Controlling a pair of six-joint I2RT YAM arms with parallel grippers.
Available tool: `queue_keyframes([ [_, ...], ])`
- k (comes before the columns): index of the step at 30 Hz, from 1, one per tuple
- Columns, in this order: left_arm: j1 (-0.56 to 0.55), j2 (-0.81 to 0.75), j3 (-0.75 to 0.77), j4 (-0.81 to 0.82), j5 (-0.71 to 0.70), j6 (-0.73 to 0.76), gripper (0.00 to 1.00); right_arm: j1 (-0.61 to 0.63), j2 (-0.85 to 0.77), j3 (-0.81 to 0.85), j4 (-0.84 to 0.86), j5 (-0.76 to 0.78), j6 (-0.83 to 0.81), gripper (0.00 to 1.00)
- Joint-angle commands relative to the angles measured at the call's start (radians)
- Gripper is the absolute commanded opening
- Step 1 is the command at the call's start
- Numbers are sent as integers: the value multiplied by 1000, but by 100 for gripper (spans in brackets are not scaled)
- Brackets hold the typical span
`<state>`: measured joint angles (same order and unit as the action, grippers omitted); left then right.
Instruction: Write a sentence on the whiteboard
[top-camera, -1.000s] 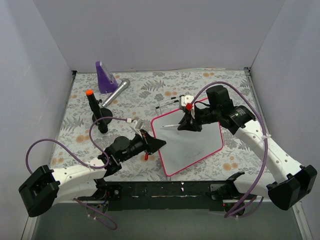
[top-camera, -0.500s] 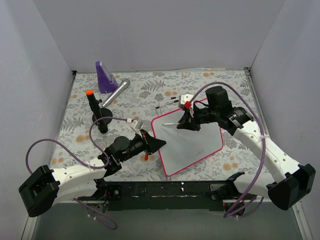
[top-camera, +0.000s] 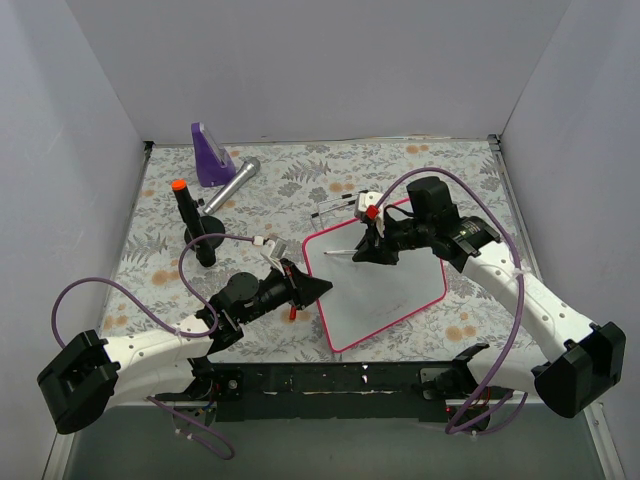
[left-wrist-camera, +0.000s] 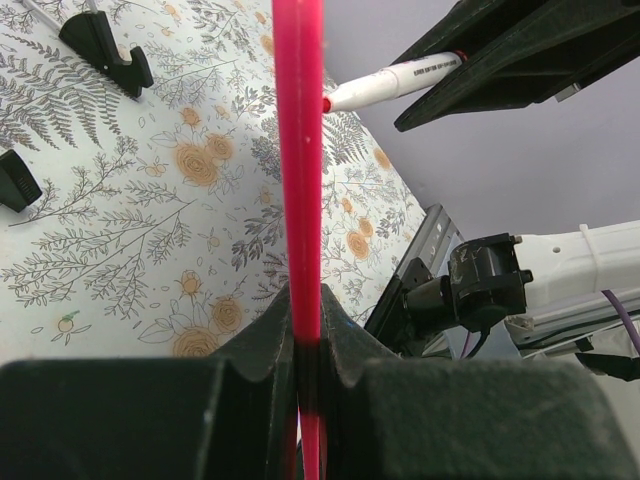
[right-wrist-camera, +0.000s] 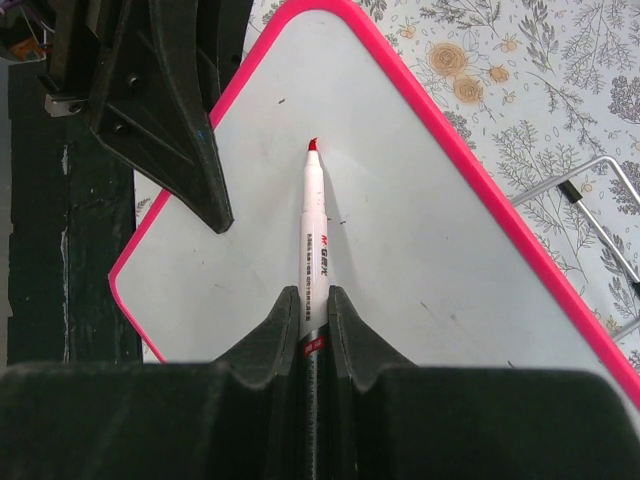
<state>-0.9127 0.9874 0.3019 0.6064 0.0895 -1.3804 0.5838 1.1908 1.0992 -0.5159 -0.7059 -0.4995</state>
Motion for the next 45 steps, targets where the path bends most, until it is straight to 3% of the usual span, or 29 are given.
queue_keyframes([
  [1,-3,-23,32,104,3,38,0,2,0,-7,40,11,9,1],
  [21,-3,-64,14,93,-8,49,0,2,-69,-116,1,20,-24,1],
  [45,-3,-38,5,113,16,55,0,-55,13,24,47,43,13,1],
])
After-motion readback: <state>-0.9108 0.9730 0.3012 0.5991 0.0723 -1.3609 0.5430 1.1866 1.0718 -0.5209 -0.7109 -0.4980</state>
